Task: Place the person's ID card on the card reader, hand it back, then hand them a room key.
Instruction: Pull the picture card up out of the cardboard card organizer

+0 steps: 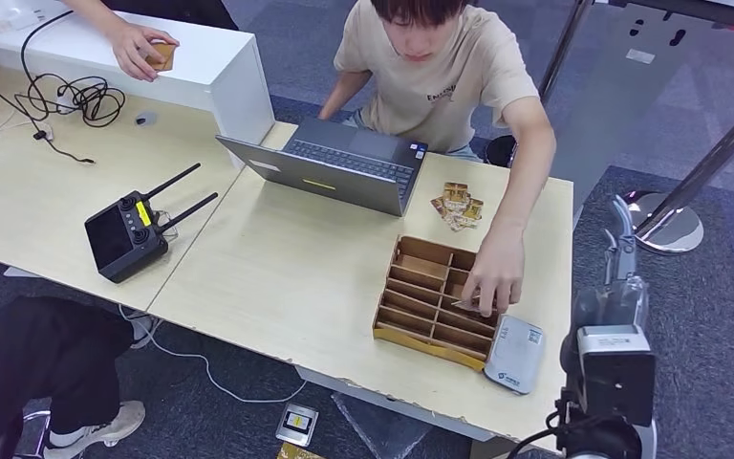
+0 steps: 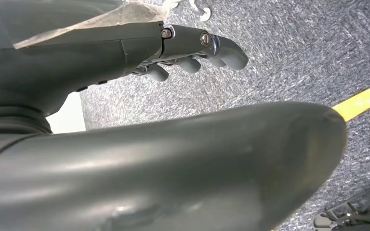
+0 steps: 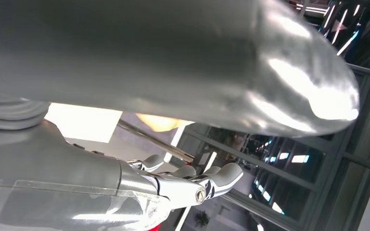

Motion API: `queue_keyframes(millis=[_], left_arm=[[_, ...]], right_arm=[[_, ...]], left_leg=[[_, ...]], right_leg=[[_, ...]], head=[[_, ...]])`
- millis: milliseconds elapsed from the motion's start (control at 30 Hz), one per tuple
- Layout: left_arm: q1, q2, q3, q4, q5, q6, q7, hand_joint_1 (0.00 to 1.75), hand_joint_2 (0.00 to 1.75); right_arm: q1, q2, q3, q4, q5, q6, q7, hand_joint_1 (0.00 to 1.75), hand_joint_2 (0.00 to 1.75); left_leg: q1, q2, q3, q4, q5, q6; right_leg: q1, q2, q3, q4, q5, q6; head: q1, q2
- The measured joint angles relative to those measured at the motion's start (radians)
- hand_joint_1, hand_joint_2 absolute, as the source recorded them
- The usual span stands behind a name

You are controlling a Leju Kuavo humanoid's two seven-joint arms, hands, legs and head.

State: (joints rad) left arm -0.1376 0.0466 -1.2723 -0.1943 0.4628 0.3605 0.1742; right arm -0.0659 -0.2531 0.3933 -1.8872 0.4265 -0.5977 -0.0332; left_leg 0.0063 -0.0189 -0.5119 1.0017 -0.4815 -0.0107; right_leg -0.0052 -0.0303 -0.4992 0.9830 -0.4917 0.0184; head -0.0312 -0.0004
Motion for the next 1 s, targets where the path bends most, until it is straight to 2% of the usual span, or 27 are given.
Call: queue_keyframes(millis=[667,833,1000], left_arm=[[-0.002,0.009,0.0,0.0,0.025,-0.008,-0.005,0.0,0.0],[-0.002,0.012,0.0,0.0,0.027,-0.008,-0.006,0.0,0.0],[-0.001,0.012,0.0,0.0,0.026,-0.01,-0.006,0.0,0.0]], right_arm=[[-0.037,0.01,0.02,-0.003,0.062,0.017,0.007,0.0,0.0],[-0.037,0.011,0.027,0.0,0.1,0.013,0.041,0.0,0.0],[-0.028,0.006,0.034,0.013,0.211,0.002,0.103,0.0,0.0]], left_leg=[[0.0,0.0,0.0,0.0,0.0,0.0],[0.0,0.0,0.0,0.0,0.0,0.0],[0.0,0.0,0.0,0.0,0.0,0.0]], right_leg=[[0.0,0.0,0.0,0.0,0.0,0.0],[0.0,0.0,0.0,0.0,0.0,0.0],[0.0,0.0,0.0,0.0,0.0,0.0]], head=[[0.0,0.0],[0.0,0.0],[0.0,0.0]])
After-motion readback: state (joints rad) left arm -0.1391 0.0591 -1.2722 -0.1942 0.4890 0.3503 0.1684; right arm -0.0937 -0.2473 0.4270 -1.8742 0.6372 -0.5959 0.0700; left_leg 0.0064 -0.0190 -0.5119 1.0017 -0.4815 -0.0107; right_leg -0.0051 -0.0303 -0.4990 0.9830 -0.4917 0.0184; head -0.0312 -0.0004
